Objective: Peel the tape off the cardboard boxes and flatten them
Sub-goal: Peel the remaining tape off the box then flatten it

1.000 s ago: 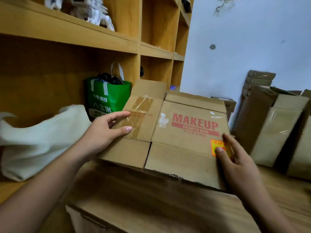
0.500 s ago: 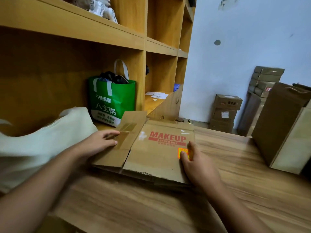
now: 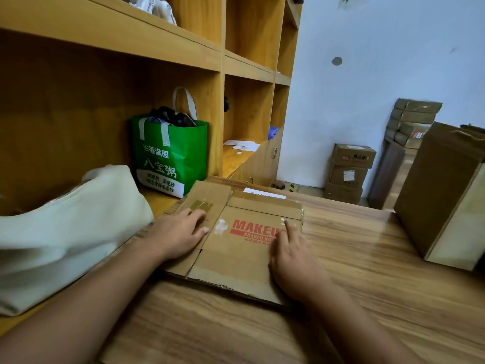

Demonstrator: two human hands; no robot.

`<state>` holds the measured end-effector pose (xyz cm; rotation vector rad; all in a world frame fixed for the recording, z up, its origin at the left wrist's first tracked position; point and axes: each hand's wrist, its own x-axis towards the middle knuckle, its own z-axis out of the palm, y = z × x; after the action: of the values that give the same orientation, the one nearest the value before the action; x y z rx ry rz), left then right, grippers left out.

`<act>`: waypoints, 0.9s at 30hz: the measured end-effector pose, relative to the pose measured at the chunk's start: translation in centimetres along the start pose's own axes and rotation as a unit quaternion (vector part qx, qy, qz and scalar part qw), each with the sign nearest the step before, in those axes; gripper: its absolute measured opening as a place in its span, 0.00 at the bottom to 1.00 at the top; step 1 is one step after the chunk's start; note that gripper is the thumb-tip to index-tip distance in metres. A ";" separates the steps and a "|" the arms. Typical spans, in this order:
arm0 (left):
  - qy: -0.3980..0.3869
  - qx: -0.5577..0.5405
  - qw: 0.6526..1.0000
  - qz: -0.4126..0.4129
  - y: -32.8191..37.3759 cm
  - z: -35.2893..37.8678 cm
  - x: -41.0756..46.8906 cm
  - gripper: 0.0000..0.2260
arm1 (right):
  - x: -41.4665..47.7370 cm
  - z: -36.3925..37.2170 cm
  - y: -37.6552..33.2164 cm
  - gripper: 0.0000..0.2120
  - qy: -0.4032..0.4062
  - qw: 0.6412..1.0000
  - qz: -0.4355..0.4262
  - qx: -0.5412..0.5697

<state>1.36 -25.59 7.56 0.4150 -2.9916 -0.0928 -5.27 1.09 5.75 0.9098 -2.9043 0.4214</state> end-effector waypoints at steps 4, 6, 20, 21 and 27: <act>-0.025 -0.002 0.999 0.029 -0.2 -0.3 0.2 0.21 | 1.0 0.6 0.8 0.27 -0.064 0.997 -0.042 -0.013; -0.021 -0.029 0.999 0.041 -0.2 0.1 0.4 0.21 | 1.2 0.6 1.0 0.30 -0.073 0.996 -0.041 -0.023; -0.036 -0.075 0.994 0.072 -1.3 2.1 0.6 0.24 | 0.9 1.1 1.0 0.33 -0.095 0.995 -0.032 -0.019; -0.034 -0.074 0.994 0.070 -1.4 2.0 0.6 0.24 | 0.9 1.1 1.0 0.33 -0.093 0.995 -0.033 -0.017; -0.028 -0.077 0.994 0.068 -1.0 2.4 0.2 0.23 | 1.0 1.4 0.9 0.33 -0.091 0.995 -0.030 -0.020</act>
<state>1.10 -26.56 5.16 0.1958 -3.0292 -0.3250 -6.63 0.88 4.34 1.0795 -3.0258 0.2880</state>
